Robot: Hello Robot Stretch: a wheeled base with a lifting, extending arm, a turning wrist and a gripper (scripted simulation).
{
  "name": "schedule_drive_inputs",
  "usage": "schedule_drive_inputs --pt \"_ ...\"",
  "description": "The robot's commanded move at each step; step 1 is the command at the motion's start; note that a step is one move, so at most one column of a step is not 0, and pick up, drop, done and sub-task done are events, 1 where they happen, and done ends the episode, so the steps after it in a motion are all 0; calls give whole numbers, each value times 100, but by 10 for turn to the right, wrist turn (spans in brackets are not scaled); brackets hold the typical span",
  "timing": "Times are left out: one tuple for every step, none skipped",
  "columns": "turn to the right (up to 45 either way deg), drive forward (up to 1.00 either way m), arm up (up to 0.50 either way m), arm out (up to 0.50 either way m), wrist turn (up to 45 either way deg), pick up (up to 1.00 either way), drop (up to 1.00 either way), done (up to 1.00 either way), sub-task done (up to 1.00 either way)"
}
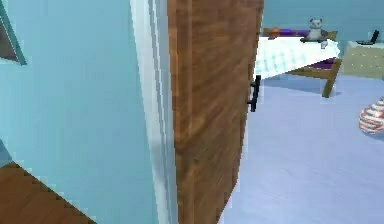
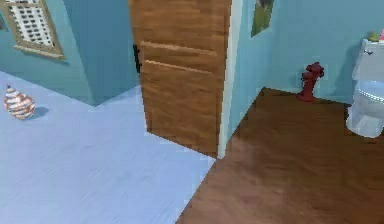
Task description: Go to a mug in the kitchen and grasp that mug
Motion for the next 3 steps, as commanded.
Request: schedule_drive_inputs --pt "450 0 0 0 0 0 0 0 0" --pt "450 0 0 0 0 0 0 0 0" --pt "450 0 0 0 0 0 0 0 0"
